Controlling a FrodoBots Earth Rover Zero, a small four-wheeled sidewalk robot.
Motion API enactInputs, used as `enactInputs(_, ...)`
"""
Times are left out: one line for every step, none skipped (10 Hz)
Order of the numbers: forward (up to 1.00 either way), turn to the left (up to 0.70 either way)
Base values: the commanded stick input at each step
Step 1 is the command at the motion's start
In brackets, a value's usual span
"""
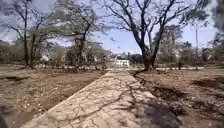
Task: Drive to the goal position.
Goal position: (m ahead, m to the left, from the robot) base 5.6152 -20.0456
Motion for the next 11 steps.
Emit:
enactInputs(0.7, 0.0)
enactInputs(0.7, 0.0)
enactInputs(0.7, 0.0)
enactInputs(0.7, 0.0)
enactInputs(0.7, 0.0)
enactInputs(0.7, 0.0)
enactInputs(0.7, 0.0)
enactInputs(0.7, 0.0)
enactInputs(0.7, 0.0)
enactInputs(0.7, 0.0)
enactInputs(0.7, 0.0)
